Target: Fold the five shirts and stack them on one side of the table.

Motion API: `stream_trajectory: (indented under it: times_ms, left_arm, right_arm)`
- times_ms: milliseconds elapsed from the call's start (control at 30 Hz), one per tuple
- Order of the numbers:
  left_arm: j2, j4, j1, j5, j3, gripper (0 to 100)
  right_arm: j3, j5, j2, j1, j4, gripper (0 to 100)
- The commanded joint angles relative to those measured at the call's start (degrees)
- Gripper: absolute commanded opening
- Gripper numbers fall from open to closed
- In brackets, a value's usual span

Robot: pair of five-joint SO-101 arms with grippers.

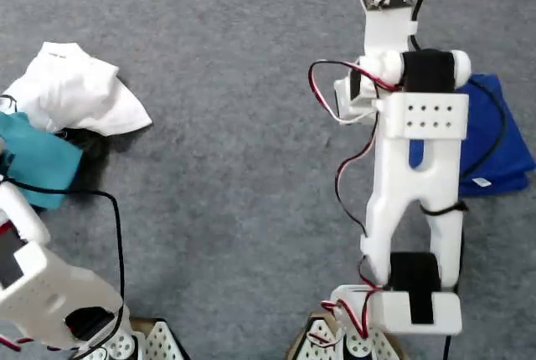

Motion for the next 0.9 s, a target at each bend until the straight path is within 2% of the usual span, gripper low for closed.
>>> stream_trajectory:
  times_ms: [0, 233, 367, 433, 500, 567, 633, 733, 867]
  left_arm:
    - [-2.2, -5.7, -2.4, 4.8, 4.3, 18]
    - [2.4, -9.5, -1.8, 4.0, 5.2, 18]
    - [3.1, -9.5, -1.6, 2.4, 5.1, 1]
    - [3.0, -9.4, -1.6, 2.0, 5.1, 2]
    - [2.5, -7.9, -1.3, 2.0, 4.3, 2]
    - [0.1, -2.7, 1.1, 1.8, 1.6, 2]
    - [-2.9, 2.5, 6.2, 1.8, 0.4, 2]
    - [-9.8, 9.1, 17.6, 2.4, 0.4, 2]
    - [-21.4, 10.8, 36.4, 3.9, 3.4, 2]
  right_arm:
    - [2.7, 0.6, -4.6, -0.5, 0.8, 3.0]
    - [8.9, 0.8, -9.9, -0.4, 0.7, 3.0]
    - [10.3, 0.9, -12.5, -0.4, 0.7, 3.0]
    - [10.6, 0.9, -13.6, -0.4, 0.7, 3.0]
    - [10.7, 0.9, -14.2, -0.4, 0.7, 3.0]
    - [11.1, 0.9, -14.3, -0.4, 0.7, 3.0]
    - [11.9, 0.9, -14.3, -0.4, 0.6, 3.0]
    - [13.7, 0.9, -14.5, -0.4, 0.6, 3.0]
    - [14.4, 0.9, -14.7, -0.2, 0.7, 3.0]
